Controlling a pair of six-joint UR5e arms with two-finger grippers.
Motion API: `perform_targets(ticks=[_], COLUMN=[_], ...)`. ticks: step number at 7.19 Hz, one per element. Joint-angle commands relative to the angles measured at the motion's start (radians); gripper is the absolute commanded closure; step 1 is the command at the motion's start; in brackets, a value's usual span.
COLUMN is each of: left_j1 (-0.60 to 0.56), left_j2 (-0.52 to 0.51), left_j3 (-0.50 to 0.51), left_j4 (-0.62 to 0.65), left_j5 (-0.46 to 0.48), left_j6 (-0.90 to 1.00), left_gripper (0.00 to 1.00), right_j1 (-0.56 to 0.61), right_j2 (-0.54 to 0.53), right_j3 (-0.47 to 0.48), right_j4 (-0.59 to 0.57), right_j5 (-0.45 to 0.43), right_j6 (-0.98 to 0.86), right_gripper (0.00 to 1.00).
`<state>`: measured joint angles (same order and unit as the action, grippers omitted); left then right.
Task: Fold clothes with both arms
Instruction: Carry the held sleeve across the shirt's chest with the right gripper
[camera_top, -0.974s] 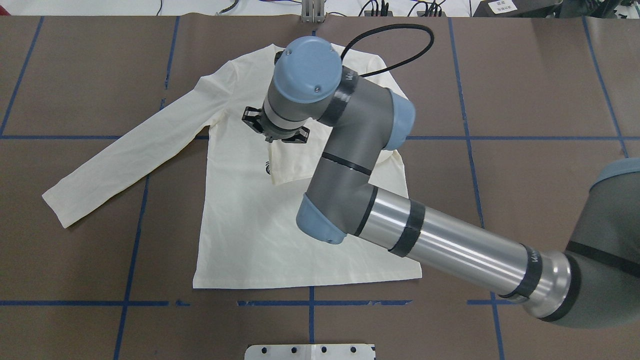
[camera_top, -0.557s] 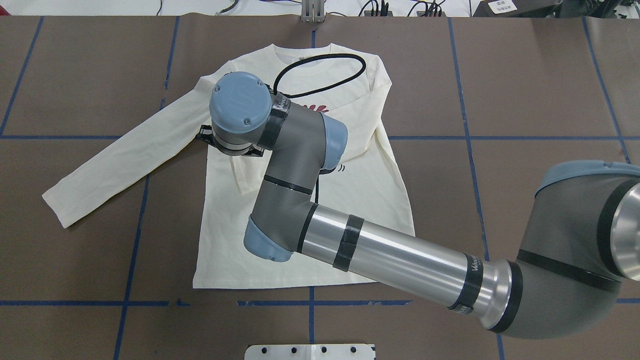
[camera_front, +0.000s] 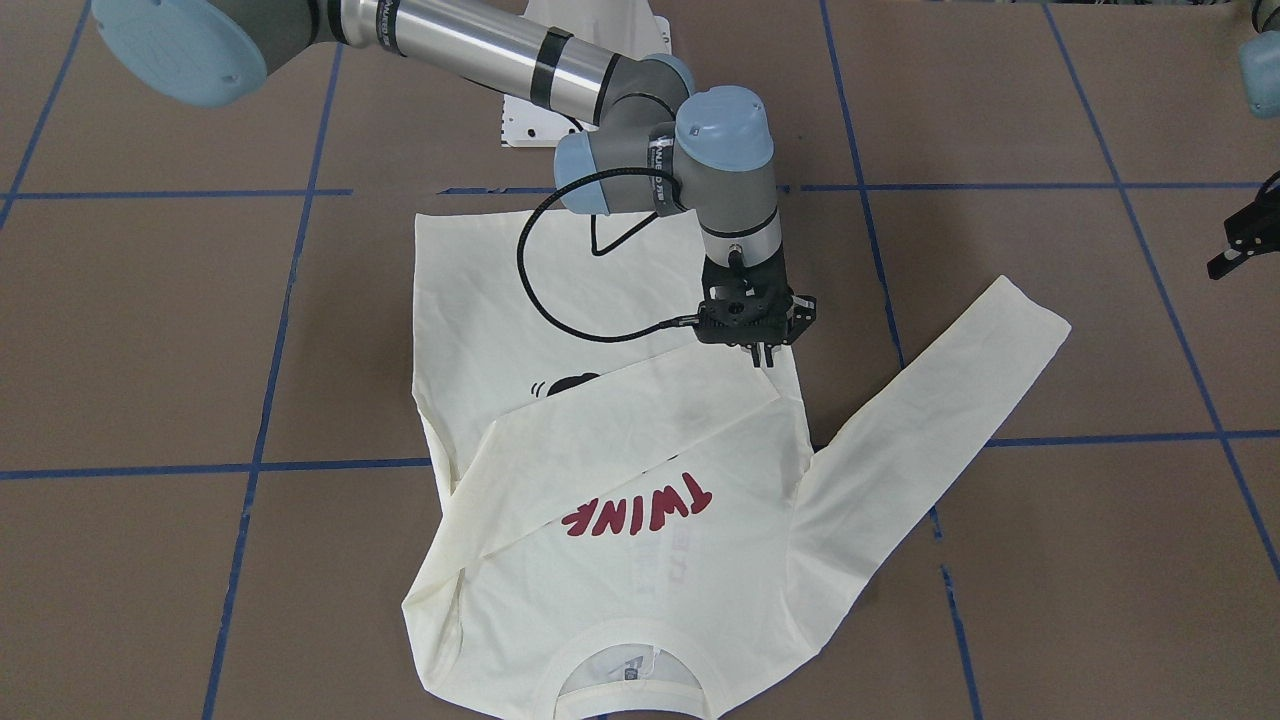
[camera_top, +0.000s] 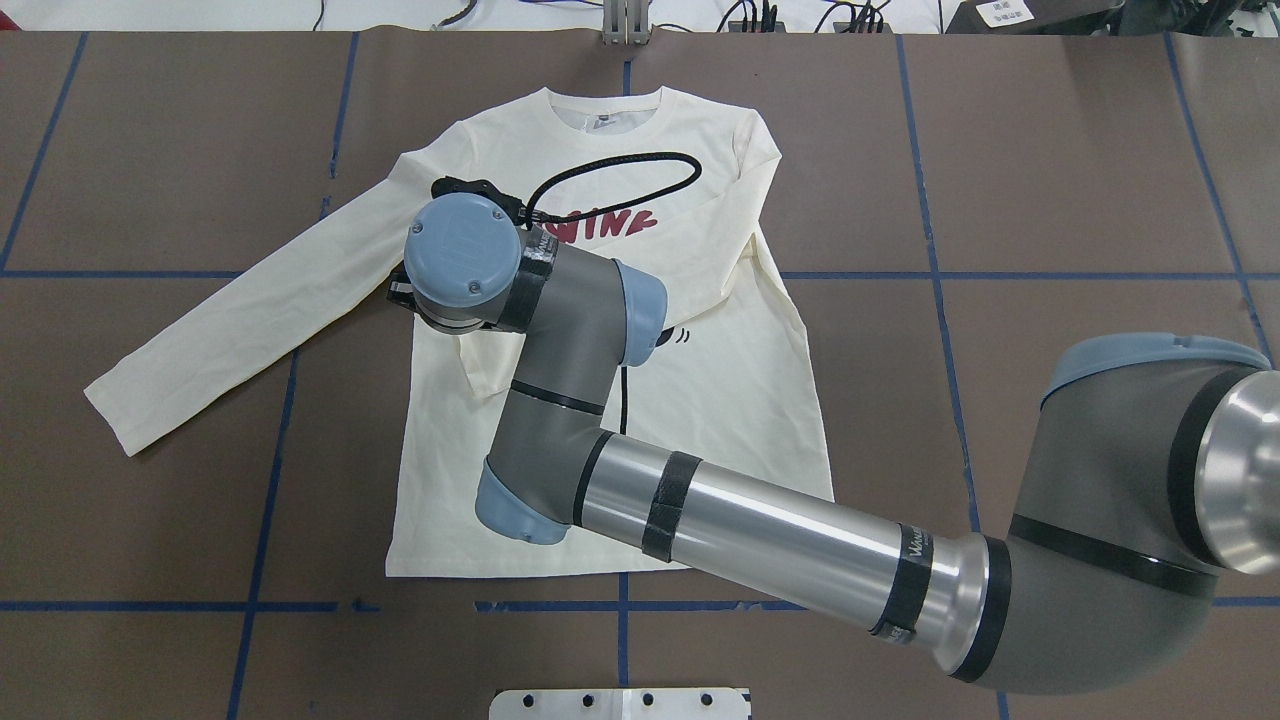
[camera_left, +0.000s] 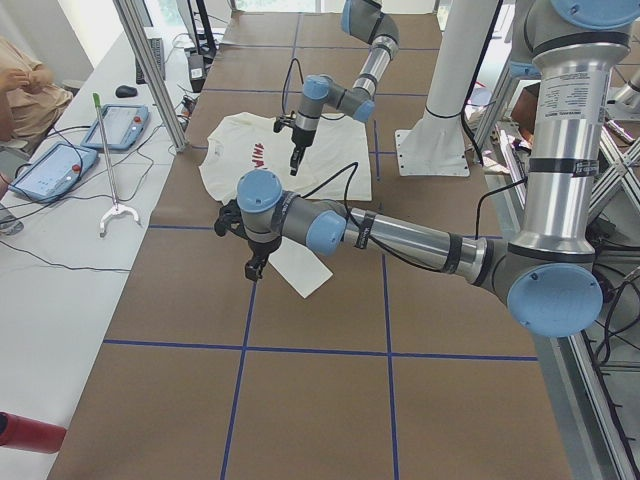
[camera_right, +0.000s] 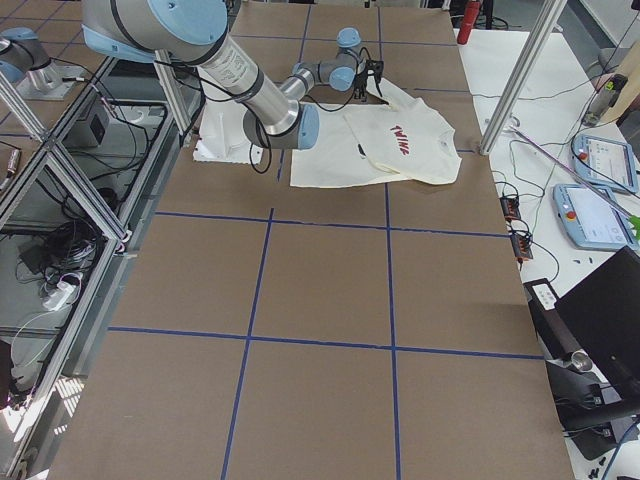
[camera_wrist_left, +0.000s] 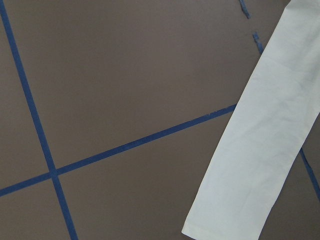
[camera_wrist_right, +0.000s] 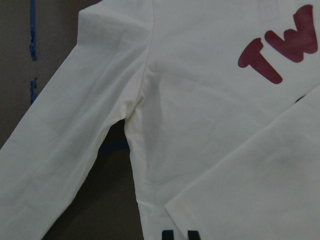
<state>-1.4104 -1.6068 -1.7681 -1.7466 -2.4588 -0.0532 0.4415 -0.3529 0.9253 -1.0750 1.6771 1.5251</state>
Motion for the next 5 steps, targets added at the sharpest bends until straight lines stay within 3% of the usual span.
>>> perform_targets(ticks=[1,2,3,5], left_j1=[0.112,0.151,0.154,0.267], left_j2=[-0.004,-0.002,-0.002,-0.004], left_j3=[-0.001,0.021,0.053,0.137], left_j4=[-0.119,-0.17,-0.172,-0.235], left_j5=[0.003,0.007,0.003,0.007], left_j6=[-0.104,-0.181,-0.259,-0.379], left_gripper=[0.0,0.0,0.0,0.01], right_j1=[-0.007,-0.004,0.008,0.066], right_j2=[0.035,0.034,-0.048,-0.293], right_j3=[-0.056,-0.036,0.06,0.356], right_j4=[0.015,0.015,0.014,-0.012], right_j5=[-0.011,-0.013,-0.01,0.048], right_j6=[0.027,0.07,0.098,0.09], right_gripper=[0.43,0.04,0.01,0.01])
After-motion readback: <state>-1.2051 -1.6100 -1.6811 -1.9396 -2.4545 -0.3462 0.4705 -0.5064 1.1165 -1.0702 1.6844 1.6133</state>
